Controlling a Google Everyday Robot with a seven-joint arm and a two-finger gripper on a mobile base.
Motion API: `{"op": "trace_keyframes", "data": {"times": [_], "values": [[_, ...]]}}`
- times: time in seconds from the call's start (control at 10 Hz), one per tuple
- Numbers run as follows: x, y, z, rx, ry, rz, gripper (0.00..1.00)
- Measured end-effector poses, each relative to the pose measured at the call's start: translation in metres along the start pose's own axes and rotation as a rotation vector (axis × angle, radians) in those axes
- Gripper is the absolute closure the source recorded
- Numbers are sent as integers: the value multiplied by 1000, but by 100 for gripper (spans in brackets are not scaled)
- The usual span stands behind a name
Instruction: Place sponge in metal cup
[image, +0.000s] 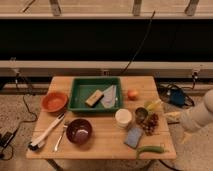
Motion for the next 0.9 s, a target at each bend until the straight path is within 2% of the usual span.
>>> {"op": "trace_keyframes", "data": {"times": [0.1,0.3,0.4,0.7,0.9], "values": [[-10,7,7,-9,-14,-17,22],[-37,7,28,-41,-31,-93,22],[-42,8,37,-54,-37,-109,22],[-37,0,77,-104,-58,-142,22],[-27,-14,101,-131,-63,-154,22]]}}
